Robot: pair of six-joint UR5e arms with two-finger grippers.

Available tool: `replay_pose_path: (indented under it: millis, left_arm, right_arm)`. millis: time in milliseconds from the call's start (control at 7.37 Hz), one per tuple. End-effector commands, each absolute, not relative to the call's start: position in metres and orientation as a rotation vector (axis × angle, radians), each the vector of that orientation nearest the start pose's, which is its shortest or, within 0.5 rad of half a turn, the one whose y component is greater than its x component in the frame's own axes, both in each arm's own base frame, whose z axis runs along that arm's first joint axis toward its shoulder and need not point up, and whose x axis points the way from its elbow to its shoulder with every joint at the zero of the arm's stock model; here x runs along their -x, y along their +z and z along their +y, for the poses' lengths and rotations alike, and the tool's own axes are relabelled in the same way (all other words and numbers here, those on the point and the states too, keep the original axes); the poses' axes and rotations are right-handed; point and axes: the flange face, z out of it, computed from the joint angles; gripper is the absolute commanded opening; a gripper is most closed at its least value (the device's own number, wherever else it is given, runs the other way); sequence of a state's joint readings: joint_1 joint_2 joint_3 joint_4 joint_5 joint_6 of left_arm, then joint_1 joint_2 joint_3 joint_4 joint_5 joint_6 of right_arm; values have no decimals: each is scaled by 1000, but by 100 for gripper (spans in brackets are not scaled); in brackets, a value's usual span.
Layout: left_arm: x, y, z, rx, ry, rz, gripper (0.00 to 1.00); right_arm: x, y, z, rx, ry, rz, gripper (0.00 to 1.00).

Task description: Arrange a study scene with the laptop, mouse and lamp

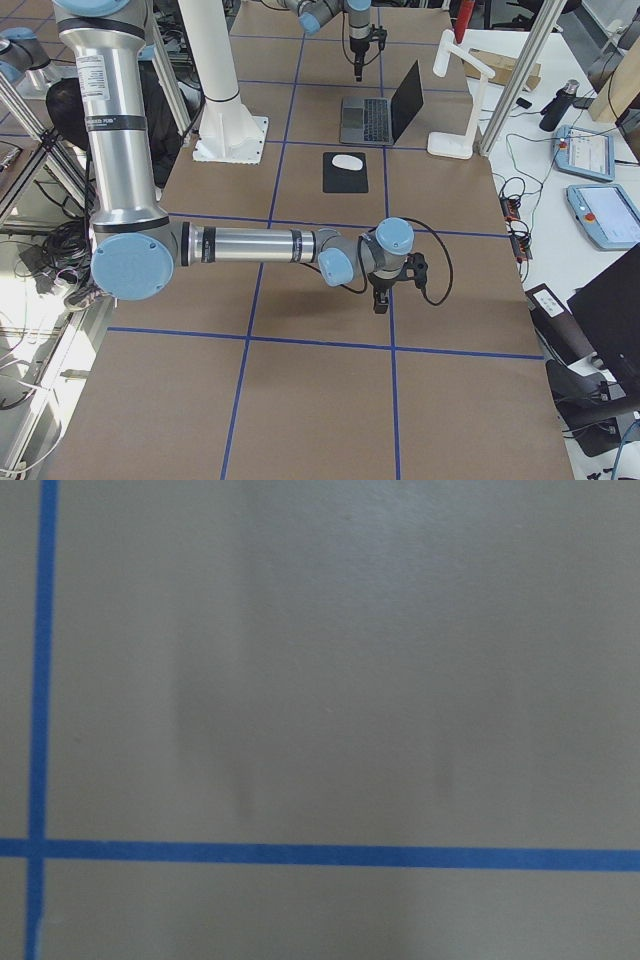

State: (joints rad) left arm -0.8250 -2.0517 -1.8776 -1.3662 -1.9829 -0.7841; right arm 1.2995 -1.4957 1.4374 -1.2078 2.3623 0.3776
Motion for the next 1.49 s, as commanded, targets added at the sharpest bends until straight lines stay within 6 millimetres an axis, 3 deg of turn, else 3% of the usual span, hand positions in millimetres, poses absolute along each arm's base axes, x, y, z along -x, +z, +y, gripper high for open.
replay_pose_path:
  millis: [0, 136, 407, 543, 679, 950, 1086, 1357]
  left_arm:
    - [-198, 386, -551, -122, 190, 666, 99]
    - [-153, 417, -566, -98, 112, 639, 99]
    - [-56, 502, -554, -103, 162, 715, 99]
    - [-16, 534, -541, -94, 154, 750, 99]
    - [7, 541, -537, -89, 96, 761, 99]
    - [32, 569, -526, -57, 36, 746, 99]
    - [33, 602, -518, 5, 14, 744, 99]
    - [33, 634, -516, 62, -9, 741, 99]
  right_arm:
    - [35, 656, -529, 0, -13, -869, 100]
    - [18, 664, -525, 10, -28, -863, 100]
    - [1, 647, -501, 58, 8, -854, 100]
    - [-28, 640, -473, 52, 60, -857, 100]
    - [-39, 623, -462, 29, 78, -860, 100]
    - [-40, 638, -453, 34, 74, -843, 100]
    - [-40, 631, -458, 25, 75, -840, 100]
    - [-43, 633, -462, 36, 89, -789, 100]
